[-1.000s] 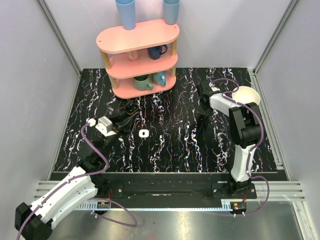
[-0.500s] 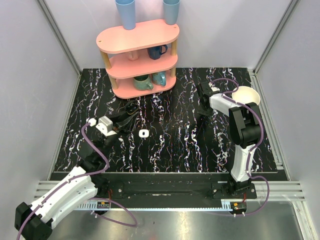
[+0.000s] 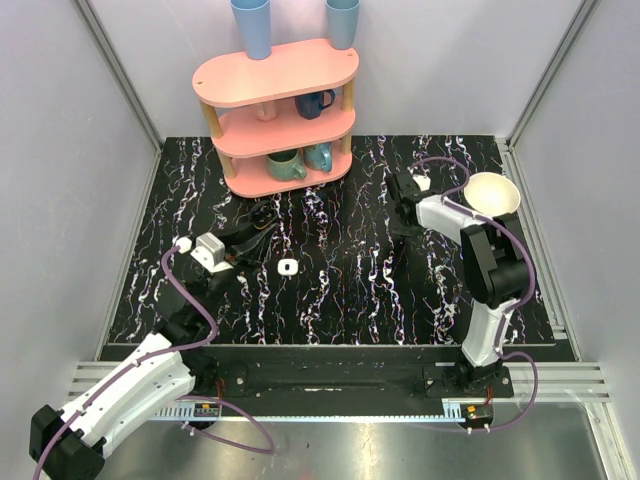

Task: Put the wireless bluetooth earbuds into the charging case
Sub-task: Pick up the right earbud from the center of the board, then insert the right earbud into the right side groove of the charging case.

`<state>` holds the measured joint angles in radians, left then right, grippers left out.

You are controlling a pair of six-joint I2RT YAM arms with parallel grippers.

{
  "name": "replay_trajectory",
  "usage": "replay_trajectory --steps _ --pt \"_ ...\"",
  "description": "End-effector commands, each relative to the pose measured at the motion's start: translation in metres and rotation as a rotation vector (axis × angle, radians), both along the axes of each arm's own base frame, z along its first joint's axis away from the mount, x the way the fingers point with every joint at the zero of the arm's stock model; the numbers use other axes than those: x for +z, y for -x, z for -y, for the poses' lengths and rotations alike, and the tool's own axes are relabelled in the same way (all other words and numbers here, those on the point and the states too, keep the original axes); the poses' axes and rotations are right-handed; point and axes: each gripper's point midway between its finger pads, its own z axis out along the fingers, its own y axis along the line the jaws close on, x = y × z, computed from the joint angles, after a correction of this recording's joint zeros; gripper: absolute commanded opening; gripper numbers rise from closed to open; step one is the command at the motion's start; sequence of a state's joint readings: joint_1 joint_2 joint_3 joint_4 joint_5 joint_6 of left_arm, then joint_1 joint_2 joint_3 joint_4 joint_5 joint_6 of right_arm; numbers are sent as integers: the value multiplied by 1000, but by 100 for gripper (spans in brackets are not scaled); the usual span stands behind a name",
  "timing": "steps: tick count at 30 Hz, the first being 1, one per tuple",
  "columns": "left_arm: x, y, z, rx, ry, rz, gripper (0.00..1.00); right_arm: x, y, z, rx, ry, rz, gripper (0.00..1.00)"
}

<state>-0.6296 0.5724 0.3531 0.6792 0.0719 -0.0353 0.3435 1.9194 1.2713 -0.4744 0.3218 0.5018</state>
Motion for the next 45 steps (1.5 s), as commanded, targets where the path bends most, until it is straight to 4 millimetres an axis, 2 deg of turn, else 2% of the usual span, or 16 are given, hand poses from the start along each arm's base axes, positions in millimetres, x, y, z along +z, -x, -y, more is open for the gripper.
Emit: replay_trajectory --steps 1,2,4,6,7,8,10,11,14,17,22,23,25,30,33,45 --pt "25 5 -2 -9 44 45 0 70 -15 -20 114 44 221 20" --pt "25 4 -2 -8 43 44 0 89 -16 -21 119 48 273 20" --pt "25 5 -2 -6 44 45 0 108 -15 -31 167 61 336 20" --pt "25 4 -3 -2 44 36 0 140 -13 -35 184 66 422 20" --pt "27 3 -4 4 48 31 0 154 -10 -44 225 73 463 19" --pt "24 1 -3 5 41 15 0 181 -6 -46 229 64 532 20" --pt "27 1 -2 3 43 3 0 212 -1 -60 280 52 632 20" --pt "24 -1 -1 2 35 -12 0 240 5 -59 282 27 703 21" --pt "24 -2 2 -8 34 -18 0 293 21 -69 326 -33 849 20" --pt "27 -2 3 -13 40 -21 0 333 35 -75 372 -72 949 20" --pt "34 0 4 -26 54 -10 0 379 61 -92 475 -143 1086 20" --pt "35 0 4 -30 54 -12 0 382 67 -99 517 -171 1094 20" --pt "40 1 7 -46 59 -18 0 407 81 -106 564 -235 1186 20" --pt "43 2 18 -107 59 -34 0 440 109 -131 728 -343 1286 19" --pt "45 3 24 -136 62 -40 0 449 122 -149 820 -375 1303 18" --pt "52 4 35 -197 70 -61 0 463 171 -202 1061 -447 1348 17"
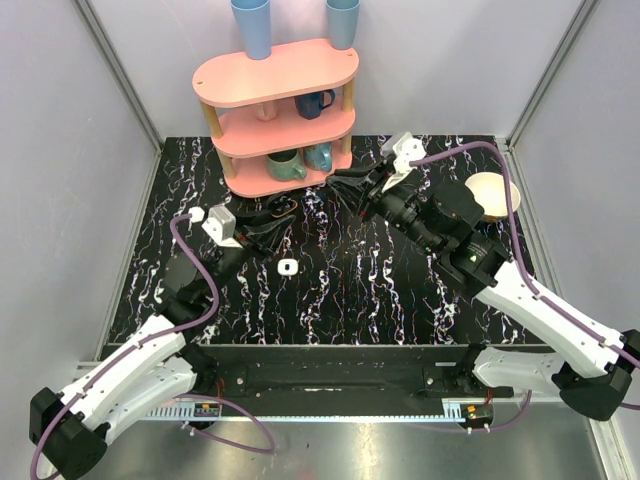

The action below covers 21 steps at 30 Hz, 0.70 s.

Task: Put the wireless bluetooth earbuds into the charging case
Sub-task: Insert the right earbud into the right side groove of the charging case.

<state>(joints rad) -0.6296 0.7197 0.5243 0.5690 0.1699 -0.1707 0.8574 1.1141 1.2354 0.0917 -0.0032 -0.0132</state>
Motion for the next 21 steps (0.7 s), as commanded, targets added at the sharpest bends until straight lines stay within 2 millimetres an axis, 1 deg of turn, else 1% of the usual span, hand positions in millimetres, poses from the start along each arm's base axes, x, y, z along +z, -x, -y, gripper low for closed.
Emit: replay_trajectory --steps 1,3,5,6,9,11,12,13,15,16,21 --pt "38 12 2 -53 77 70 0 32 21 -16 77 -36 114 16" --pt "39 12 3 -60 90 62 0 30 27 -24 94 -36 122 16" --pt "39 12 5 -73 97 60 0 26 28 -30 95 -32 120 15" --pt "40 13 5 -77 99 61 0 25 33 -36 108 -29 133 15" --pt "39 13 7 -83 103 56 0 18 30 -45 73 -13 150 15" --pt "40 15 6 -91 116 61 0 16 31 -50 39 -8 181 15" --pt "43 16 5 -91 125 69 0 11 26 -52 10 6 183 15" --pt "43 16 6 -93 125 68 0 9 32 -58 12 15 192 15" --pt "44 17 5 -94 130 67 0 4 26 -61 -34 35 215 15" --pt "45 17 5 -94 132 70 0 2 26 -64 -37 36 219 15" --pt "42 17 4 -88 127 72 0 -2 16 -66 -84 24 220 15"
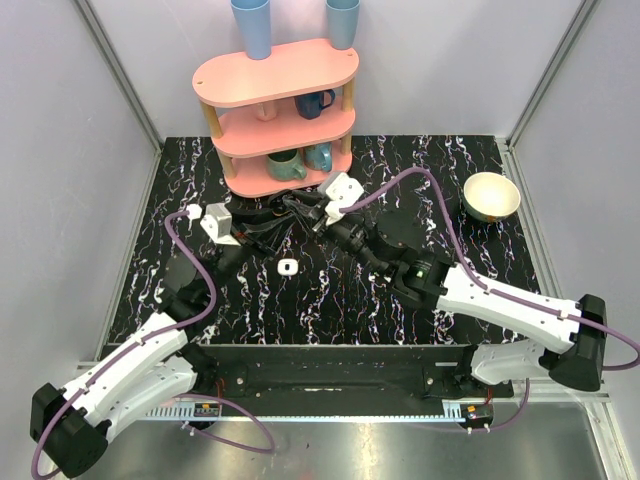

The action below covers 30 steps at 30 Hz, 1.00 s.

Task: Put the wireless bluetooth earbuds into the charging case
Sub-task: Insert the right earbud into the right side groove of the charging case.

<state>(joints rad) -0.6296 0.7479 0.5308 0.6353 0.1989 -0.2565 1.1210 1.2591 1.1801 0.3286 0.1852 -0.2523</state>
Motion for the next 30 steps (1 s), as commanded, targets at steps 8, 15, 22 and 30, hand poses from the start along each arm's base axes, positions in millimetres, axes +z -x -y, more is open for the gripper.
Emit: replay_trajectory --steps 8,15,22,30 --pt "33 16 -6 -27 69 102 0 19 -20 5 -128 -56 56 15" --pt "31 18 -5 -32 64 106 0 19 -22 7 -140 -62 54 15" --pt "28 13 -5 -17 60 93 0 25 -14 3 -85 -94 31 15" --pt "29 11 -6 -10 67 91 0 19 -13 -3 -68 -89 16 15"
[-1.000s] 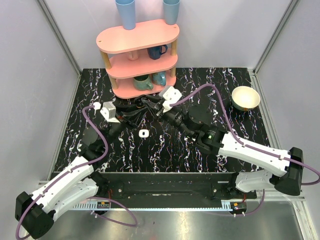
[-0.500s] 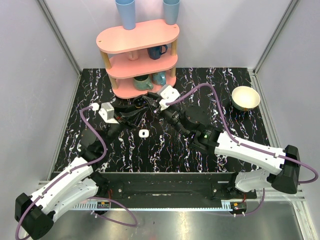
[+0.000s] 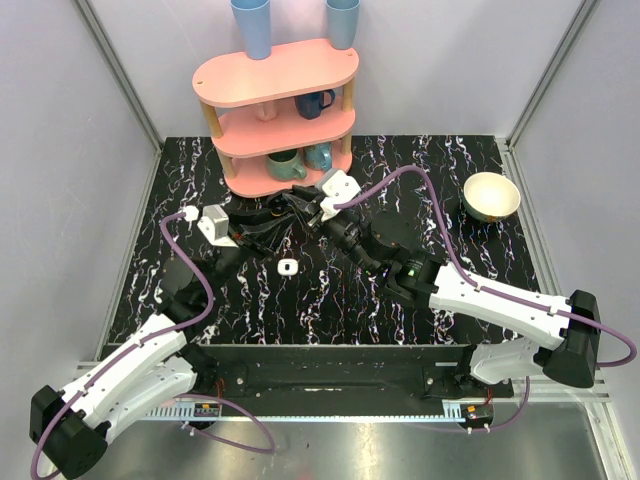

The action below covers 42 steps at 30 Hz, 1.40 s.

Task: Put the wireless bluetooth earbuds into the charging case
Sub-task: Insert the right earbud into the right side groove of the charging case.

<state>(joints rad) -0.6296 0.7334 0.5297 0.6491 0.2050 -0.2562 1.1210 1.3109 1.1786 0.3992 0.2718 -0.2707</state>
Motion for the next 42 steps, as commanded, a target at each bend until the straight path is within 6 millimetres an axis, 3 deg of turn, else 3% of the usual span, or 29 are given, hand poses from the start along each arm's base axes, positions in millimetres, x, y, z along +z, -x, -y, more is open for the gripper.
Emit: replay_trajectory --steps 1,13,32,36,42 --pt "24 7 -4 -6 56 71 0 24 5 0 19 -69 17 15" --pt "26 8 -6 2 65 76 0 3 4 -3 19 3 -13 14" --pt "27 5 -11 33 78 71 0 -11 16 -11 101 72 -51 17" --pt "27 5 -11 32 74 73 0 -12 16 -11 101 76 -53 22" --pt "25 4 -9 29 69 69 0 -7 12 -8 74 55 -52 41"
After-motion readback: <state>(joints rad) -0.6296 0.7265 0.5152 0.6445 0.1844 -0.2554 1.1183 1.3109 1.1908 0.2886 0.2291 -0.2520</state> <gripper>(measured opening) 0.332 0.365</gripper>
